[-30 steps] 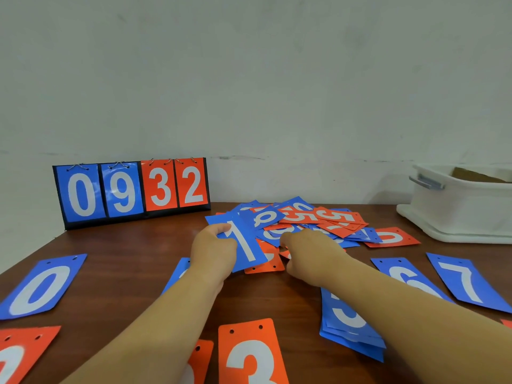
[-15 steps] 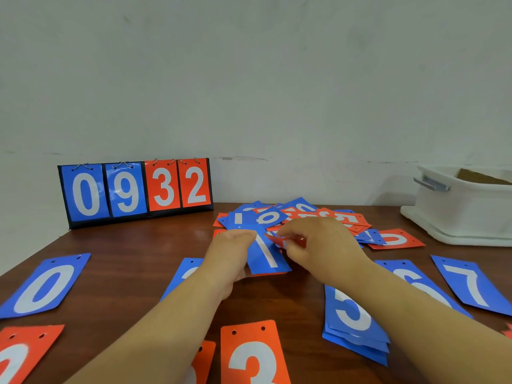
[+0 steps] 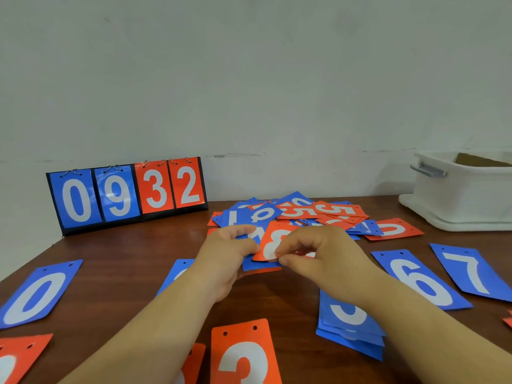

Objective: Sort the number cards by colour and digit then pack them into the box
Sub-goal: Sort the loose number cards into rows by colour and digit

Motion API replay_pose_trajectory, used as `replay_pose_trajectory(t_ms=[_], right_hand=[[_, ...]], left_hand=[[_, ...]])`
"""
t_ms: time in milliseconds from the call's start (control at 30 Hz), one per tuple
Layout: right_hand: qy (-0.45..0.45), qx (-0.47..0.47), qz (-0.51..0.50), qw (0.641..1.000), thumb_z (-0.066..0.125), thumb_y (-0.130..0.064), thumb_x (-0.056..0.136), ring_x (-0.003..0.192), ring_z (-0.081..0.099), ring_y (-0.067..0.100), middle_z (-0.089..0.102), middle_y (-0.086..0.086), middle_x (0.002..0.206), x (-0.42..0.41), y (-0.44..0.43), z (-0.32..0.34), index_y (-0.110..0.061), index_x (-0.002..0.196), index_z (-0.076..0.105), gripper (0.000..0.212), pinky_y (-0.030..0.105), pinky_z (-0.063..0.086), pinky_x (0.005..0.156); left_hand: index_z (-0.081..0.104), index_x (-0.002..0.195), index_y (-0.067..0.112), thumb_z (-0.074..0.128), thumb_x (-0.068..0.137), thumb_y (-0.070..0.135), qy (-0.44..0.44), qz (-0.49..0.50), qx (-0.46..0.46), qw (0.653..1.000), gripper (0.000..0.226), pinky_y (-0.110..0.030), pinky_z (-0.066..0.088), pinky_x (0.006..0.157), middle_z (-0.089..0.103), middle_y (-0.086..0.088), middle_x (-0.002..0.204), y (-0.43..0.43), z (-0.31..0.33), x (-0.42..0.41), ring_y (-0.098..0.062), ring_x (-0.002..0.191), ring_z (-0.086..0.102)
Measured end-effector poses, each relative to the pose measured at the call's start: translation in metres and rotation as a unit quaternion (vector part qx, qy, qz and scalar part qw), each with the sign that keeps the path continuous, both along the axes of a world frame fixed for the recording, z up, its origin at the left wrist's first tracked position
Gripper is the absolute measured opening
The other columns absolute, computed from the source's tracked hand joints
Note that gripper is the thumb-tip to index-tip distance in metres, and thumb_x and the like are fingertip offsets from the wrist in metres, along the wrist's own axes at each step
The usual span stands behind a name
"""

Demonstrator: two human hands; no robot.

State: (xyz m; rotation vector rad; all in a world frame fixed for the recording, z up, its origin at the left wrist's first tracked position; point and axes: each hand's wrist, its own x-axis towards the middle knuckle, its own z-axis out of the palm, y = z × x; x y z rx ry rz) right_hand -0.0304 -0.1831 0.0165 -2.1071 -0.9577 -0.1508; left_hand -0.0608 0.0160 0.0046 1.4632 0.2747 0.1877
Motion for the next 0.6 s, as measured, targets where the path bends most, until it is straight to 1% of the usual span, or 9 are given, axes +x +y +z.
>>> replay_pose_trajectory(t_ms=[100, 167, 233, 300, 333, 400, 467, 533, 600], right_hand=[[0.015, 0.059, -0.036, 0.997, 0.078, -0.04, 0.082, 0.107, 0.059, -0.004, 0.068, -0.025, 0.107, 0.001, -0.003, 0.001, -0.04, 0.094, 0.074, 0.013, 0.013, 0.046, 0.087], [0.04, 0.092, -0.077, 0.992, 0.076, -0.04, 0.083, 0.109, 0.056, -0.008, 0.063, -0.027, 0.113, 0.006, -0.008, 0.002, -0.042, 0.095, 0.071, 0.014, 0.01, 0.041, 0.085], [0.103, 0.09, -0.094, 0.986, 0.074, -0.038, 0.086, 0.101, 0.06, -0.007, 0.06, -0.024, 0.121, 0.01, -0.011, 0.002, -0.045, 0.104, 0.069, 0.02, 0.01, 0.044, 0.074], [0.161, 0.097, -0.095, 0.978, 0.074, -0.031, 0.088, 0.083, 0.065, -0.006, 0.059, -0.016, 0.126, 0.012, -0.012, -0.001, -0.043, 0.111, 0.068, 0.027, 0.01, 0.047, 0.056], [0.175, 0.111, -0.106, 0.973, 0.075, -0.029, 0.088, 0.083, 0.067, -0.003, 0.058, -0.014, 0.128, 0.013, -0.012, -0.003, -0.042, 0.113, 0.068, 0.029, 0.011, 0.05, 0.055], [0.179, 0.142, -0.137, 0.964, 0.077, -0.029, 0.086, 0.098, 0.068, 0.008, 0.058, -0.013, 0.131, 0.016, -0.011, -0.005, -0.042, 0.113, 0.067, 0.032, 0.021, 0.059, 0.073], [0.196, 0.165, -0.135, 0.957, 0.079, -0.029, 0.084, 0.103, 0.069, 0.014, 0.063, -0.011, 0.126, 0.019, -0.011, -0.007, -0.042, 0.111, 0.068, 0.032, 0.034, 0.061, 0.085], [0.231, 0.162, -0.1, 0.954, 0.079, -0.023, 0.085, 0.094, 0.073, 0.015, 0.07, -0.002, 0.112, 0.018, -0.01, -0.008, -0.037, 0.109, 0.069, 0.03, 0.037, 0.062, 0.082], [0.216, 0.128, -0.105, 0.962, 0.078, -0.017, 0.085, 0.087, 0.074, 0.016, 0.073, 0.004, 0.102, 0.015, -0.007, -0.009, -0.034, 0.109, 0.069, 0.03, 0.037, 0.062, 0.078]], left_hand=[[0.071, 0.113, 0.025, 0.074, 0.083, 0.0, -0.026, 0.02, 0.039, 0.999, 0.039, -0.052, 0.061, 0.083, 0.063, -0.01, 0.123, 0.002, 0.001, 0.0, -0.029, 0.09, 0.076], [0.071, 0.112, 0.029, 0.075, 0.085, 0.002, -0.043, 0.02, 0.054, 0.997, 0.038, -0.047, 0.062, 0.082, 0.063, -0.006, 0.123, 0.002, 0.002, -0.001, -0.025, 0.09, 0.076], [0.068, 0.112, 0.029, 0.074, 0.087, 0.0, -0.06, 0.011, 0.063, 0.996, 0.039, -0.04, 0.063, 0.08, 0.065, -0.004, 0.12, 0.0, 0.003, -0.004, -0.021, 0.088, 0.077], [0.068, 0.11, 0.032, 0.075, 0.086, 0.0, -0.074, 0.006, 0.078, 0.994, 0.041, -0.038, 0.063, 0.079, 0.068, -0.003, 0.12, -0.002, 0.002, -0.005, -0.019, 0.088, 0.077], [0.067, 0.108, 0.035, 0.076, 0.085, 0.002, -0.077, 0.006, 0.09, 0.993, 0.041, -0.038, 0.063, 0.08, 0.068, -0.003, 0.122, -0.002, 0.001, -0.006, -0.018, 0.089, 0.076], [0.067, 0.105, 0.039, 0.078, 0.085, 0.006, -0.08, 0.009, 0.101, 0.992, 0.04, -0.04, 0.063, 0.081, 0.066, 0.0, 0.126, -0.002, 0.0, -0.006, -0.017, 0.094, 0.076], [0.067, 0.104, 0.04, 0.079, 0.085, 0.008, -0.087, 0.012, 0.105, 0.991, 0.039, -0.042, 0.063, 0.081, 0.066, 0.001, 0.127, -0.001, -0.001, -0.005, -0.017, 0.096, 0.075], [0.066, 0.106, 0.042, 0.079, 0.085, 0.009, -0.092, 0.008, 0.12, 0.989, 0.04, -0.039, 0.063, 0.079, 0.067, 0.003, 0.124, -0.003, 0.0, -0.007, -0.015, 0.095, 0.075], [0.065, 0.109, 0.041, 0.078, 0.087, 0.01, -0.096, 0.002, 0.138, 0.986, 0.041, -0.031, 0.063, 0.072, 0.067, 0.007, 0.117, -0.004, -0.001, -0.007, -0.011, 0.09, 0.075]])
